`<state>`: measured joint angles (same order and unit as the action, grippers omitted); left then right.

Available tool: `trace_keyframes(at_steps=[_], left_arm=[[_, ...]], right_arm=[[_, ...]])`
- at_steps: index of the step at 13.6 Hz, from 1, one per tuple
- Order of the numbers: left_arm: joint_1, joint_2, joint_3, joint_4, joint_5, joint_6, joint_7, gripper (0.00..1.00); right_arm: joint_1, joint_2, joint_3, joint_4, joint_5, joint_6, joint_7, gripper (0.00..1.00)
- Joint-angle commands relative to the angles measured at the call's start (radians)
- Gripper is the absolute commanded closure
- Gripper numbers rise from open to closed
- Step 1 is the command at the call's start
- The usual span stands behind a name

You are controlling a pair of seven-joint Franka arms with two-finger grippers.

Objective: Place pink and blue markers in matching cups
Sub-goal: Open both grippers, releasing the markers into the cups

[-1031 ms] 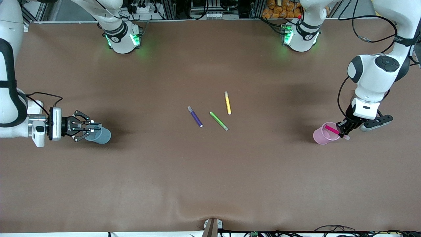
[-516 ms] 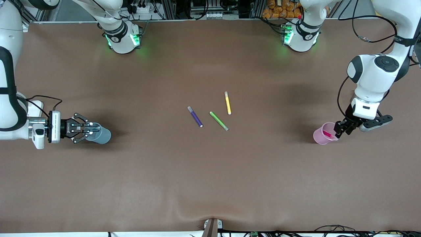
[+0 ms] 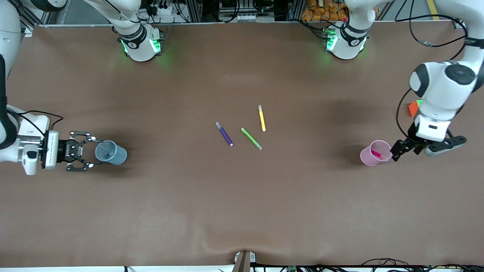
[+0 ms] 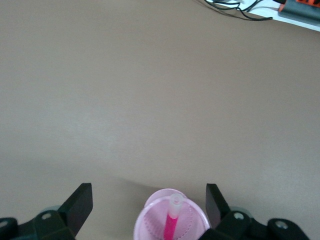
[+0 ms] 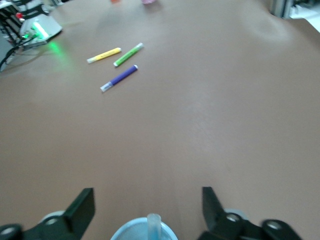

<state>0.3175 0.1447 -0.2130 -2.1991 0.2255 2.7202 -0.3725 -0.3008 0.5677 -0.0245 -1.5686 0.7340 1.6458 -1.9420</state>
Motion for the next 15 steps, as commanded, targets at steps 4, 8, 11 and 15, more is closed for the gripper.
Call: trace_keyframes(at_steps=[4, 8, 11, 15], left_arm=[[0.002, -0.072, -0.057, 0.151, 0.017, -0.350, 0.015, 0.00], [0.003, -0.082, -0.115, 0.264, 0.012, -0.558, 0.017, 0.00], [0.002, -0.086, -0.143, 0.337, 0.011, -0.686, 0.020, 0.00], [0.002, -0.088, -0.152, 0.455, -0.081, -0.879, 0.053, 0.00]], right_arm=[[0.006, -0.112, 0.014, 0.056, -0.183, 0.000, 0.412, 0.00], [0.054, -0.181, 0.015, 0.061, -0.318, 0.026, 0.754, 0.00], [0.110, -0.241, 0.015, 0.053, -0.378, 0.028, 0.976, 0.00], [0.158, -0.353, 0.018, 0.041, -0.485, 0.006, 1.320, 0.00]])
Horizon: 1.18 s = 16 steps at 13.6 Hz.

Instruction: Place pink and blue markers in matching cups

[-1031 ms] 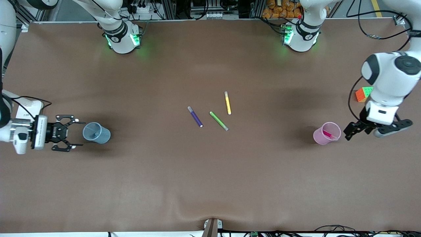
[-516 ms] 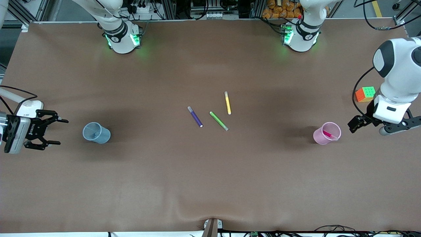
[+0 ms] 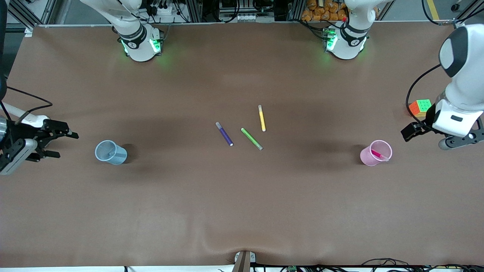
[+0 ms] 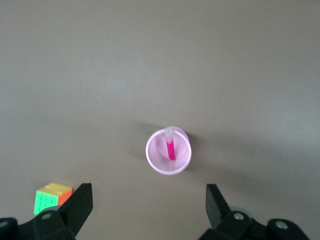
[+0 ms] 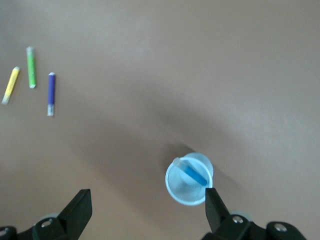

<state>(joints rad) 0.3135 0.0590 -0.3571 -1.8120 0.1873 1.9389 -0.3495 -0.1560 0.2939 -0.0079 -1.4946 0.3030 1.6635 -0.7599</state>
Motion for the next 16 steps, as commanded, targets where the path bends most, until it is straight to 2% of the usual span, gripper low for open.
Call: trace_keyframes(at_steps=[1, 3, 5, 7, 8, 10, 11, 13, 15, 16], left_arm=[[0.004, 0.001, -0.010, 0.089, -0.058, -0.133, 0.032, 0.00], [0.004, -0.005, -0.035, 0.099, -0.066, -0.210, 0.047, 0.00], [0.004, -0.007, -0.066, 0.143, -0.068, -0.267, 0.049, 0.00], [0.004, -0.007, -0.085, 0.197, -0.065, -0.332, 0.050, 0.00], [0.006, -0.007, -0.088, 0.212, -0.068, -0.375, 0.069, 0.00], [-0.004, -0.028, -0.105, 0.223, -0.074, -0.431, 0.118, 0.00], [-0.052, -0.056, -0.082, 0.214, -0.072, -0.431, 0.133, 0.00], [-0.193, -0.079, 0.050, 0.207, -0.084, -0.454, 0.167, 0.00], [-0.278, -0.106, 0.127, 0.197, -0.108, -0.482, 0.161, 0.00], [-0.334, -0.126, 0.194, 0.180, -0.108, -0.480, 0.165, 0.00]], right_arm=[[0.027, -0.106, 0.002, -0.036, -0.074, -0.027, 0.228, 0.00], [0.055, -0.163, 0.003, -0.035, -0.155, -0.065, 0.412, 0.00], [0.131, -0.211, -0.013, -0.030, -0.218, -0.115, 0.592, 0.00], [0.171, -0.226, -0.032, -0.029, -0.232, -0.148, 0.753, 0.00], [0.180, -0.232, -0.062, -0.027, -0.229, -0.165, 0.764, 0.00], [0.142, -0.271, -0.069, -0.026, -0.223, -0.189, 0.757, 0.00], [0.130, -0.278, -0.070, -0.024, -0.226, -0.214, 0.755, 0.00], [0.119, -0.282, -0.075, -0.023, -0.229, -0.252, 0.755, 0.00], [0.131, -0.282, -0.076, -0.013, -0.237, -0.277, 0.758, 0.00], [0.131, -0.283, -0.075, -0.013, -0.249, -0.281, 0.757, 0.00]])
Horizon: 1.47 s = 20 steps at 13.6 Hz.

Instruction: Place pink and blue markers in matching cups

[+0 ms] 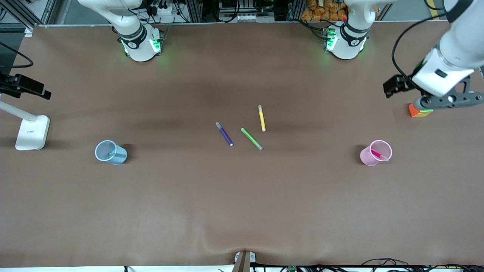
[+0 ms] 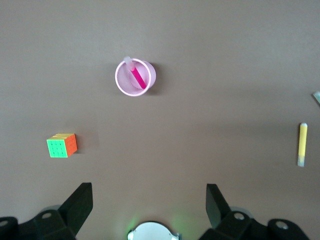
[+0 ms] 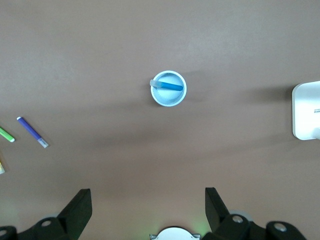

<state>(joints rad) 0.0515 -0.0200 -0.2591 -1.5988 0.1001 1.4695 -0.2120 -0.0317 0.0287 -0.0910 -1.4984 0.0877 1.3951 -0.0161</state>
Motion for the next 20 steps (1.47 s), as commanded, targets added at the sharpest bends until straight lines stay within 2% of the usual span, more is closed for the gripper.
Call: trace_keyframes(at_steps=[1, 2, 3, 9, 12, 14, 20], left_arm=[[-0.117, -0.057, 0.168, -0.042, -0.025, -0.011, 0.032, 0.00], [-0.145, -0.069, 0.222, -0.050, -0.064, -0.011, 0.037, 0.00], [-0.151, -0.083, 0.239, -0.065, -0.104, -0.008, 0.037, 0.00], [-0.140, -0.158, 0.233, -0.147, -0.108, 0.032, 0.025, 0.00], [-0.139, -0.150, 0.239, -0.130, -0.096, 0.034, 0.040, 0.00], [-0.140, -0.147, 0.236, -0.115, -0.031, 0.029, 0.057, 0.00], [-0.127, -0.144, 0.244, -0.046, -0.031, 0.018, 0.131, 0.00]], right_arm=[[0.006, -0.018, 0.008, -0.008, -0.036, -0.025, 0.011, 0.00], [0.003, -0.018, 0.008, -0.002, -0.037, -0.043, 0.010, 0.00], [0.001, -0.018, 0.007, 0.009, -0.037, -0.060, 0.010, 0.00], [0.009, -0.018, 0.024, 0.030, -0.085, -0.062, -0.044, 0.00], [0.010, -0.016, 0.024, 0.035, -0.074, 0.011, -0.044, 0.00], [0.010, -0.013, 0.024, 0.035, -0.069, 0.045, -0.042, 0.00], [0.019, -0.009, 0.020, 0.035, -0.069, 0.039, -0.035, 0.00]])
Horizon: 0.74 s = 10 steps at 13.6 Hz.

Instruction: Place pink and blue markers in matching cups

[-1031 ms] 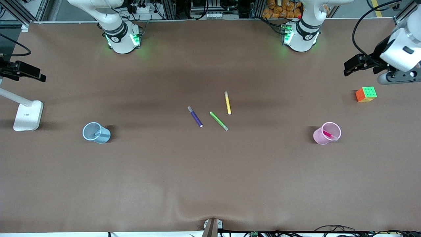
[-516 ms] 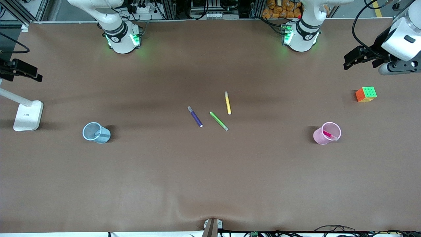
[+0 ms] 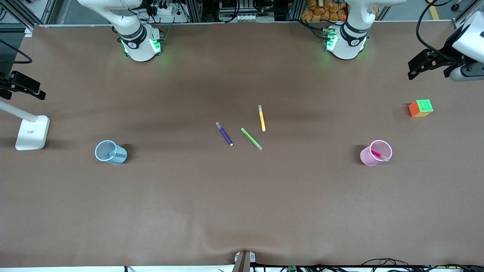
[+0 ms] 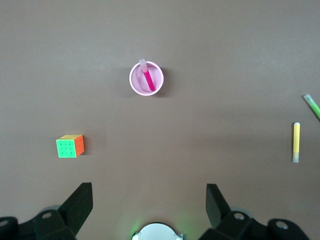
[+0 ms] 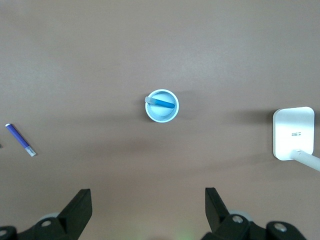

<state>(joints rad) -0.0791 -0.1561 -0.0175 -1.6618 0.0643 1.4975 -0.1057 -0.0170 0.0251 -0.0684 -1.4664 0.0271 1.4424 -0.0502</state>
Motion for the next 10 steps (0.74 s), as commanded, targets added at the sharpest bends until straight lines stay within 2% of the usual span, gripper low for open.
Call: trace_keyframes(at_steps=[1, 4, 10], left_arm=[[0.012, -0.008, 0.002, 0.017, -0.006, -0.014, 0.026, 0.00], [0.036, -0.008, 0.002, 0.017, -0.053, -0.023, 0.031, 0.00], [0.035, -0.011, -0.009, 0.017, -0.057, -0.049, 0.011, 0.00]], right_arm=[[0.003, -0.007, -0.004, 0.003, -0.009, -0.010, 0.000, 0.00], [0.002, -0.010, -0.007, 0.004, -0.009, -0.028, 0.001, 0.00], [0.003, -0.013, -0.004, 0.040, -0.013, -0.108, 0.003, 0.00]])
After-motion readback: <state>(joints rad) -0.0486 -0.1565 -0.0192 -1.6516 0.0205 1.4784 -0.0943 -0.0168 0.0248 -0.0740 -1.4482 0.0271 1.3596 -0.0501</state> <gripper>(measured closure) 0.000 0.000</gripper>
